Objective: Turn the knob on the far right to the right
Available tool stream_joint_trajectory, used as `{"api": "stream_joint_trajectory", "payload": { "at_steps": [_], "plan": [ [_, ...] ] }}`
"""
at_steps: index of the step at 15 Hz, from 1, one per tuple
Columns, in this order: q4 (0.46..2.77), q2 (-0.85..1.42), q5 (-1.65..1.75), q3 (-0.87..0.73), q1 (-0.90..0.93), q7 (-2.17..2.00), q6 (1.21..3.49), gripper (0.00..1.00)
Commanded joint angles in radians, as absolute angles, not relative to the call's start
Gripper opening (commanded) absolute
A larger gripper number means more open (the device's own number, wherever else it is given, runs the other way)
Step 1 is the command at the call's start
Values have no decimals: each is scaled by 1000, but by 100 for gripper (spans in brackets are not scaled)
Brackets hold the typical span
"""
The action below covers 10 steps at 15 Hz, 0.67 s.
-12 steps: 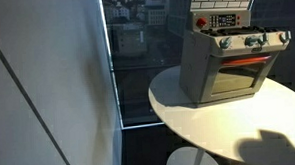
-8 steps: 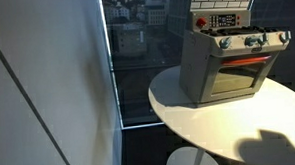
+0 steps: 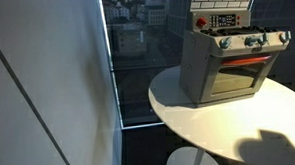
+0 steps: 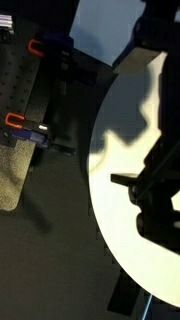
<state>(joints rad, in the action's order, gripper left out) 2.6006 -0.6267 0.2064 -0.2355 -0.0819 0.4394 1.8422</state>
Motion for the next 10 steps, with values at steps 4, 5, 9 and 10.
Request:
{"api": "stream_joint_trajectory", "payload": {
  "at_steps": [4, 5, 9, 10],
  "plan": [
    [2542, -594, 176, -226, -73, 412, 1853, 100],
    [2527, -585, 168, -223, -70, 405, 1857, 100],
    [2450, -540, 122, -215, -58, 380, 1865, 100],
    [2428, -525, 109, -211, -57, 368, 1872, 100]
  ]
}}
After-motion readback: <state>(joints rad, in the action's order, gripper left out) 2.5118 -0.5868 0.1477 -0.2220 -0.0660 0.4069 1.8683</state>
